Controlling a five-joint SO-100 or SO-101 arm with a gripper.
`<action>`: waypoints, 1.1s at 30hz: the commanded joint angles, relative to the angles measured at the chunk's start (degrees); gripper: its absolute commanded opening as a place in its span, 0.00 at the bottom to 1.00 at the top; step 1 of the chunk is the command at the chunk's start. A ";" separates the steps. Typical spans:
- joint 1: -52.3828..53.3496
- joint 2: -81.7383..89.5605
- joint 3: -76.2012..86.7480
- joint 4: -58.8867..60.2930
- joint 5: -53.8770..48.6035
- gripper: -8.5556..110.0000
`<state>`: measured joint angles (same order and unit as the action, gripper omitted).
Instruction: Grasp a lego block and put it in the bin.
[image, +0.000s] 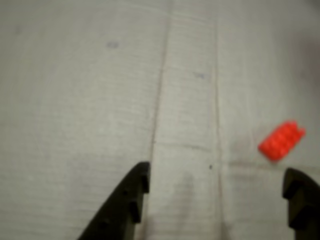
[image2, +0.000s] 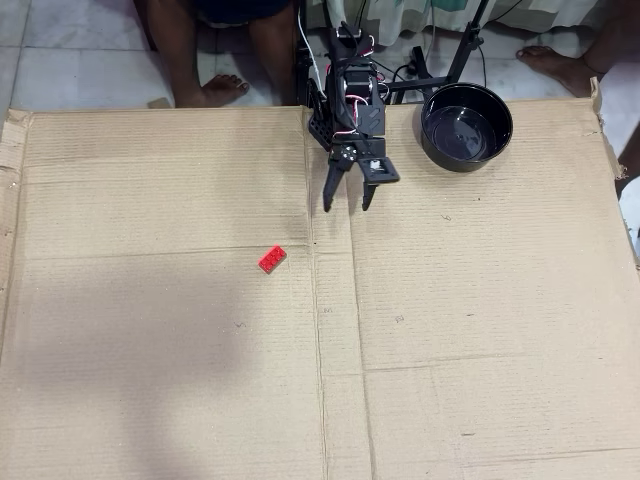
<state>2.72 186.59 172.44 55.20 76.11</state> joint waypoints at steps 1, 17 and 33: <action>0.88 -5.45 -5.45 -0.18 7.56 0.33; 10.90 -56.95 -35.33 -13.71 35.42 0.33; 22.94 -78.31 -40.78 -25.66 34.98 0.33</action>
<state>24.96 108.19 134.30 30.67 111.09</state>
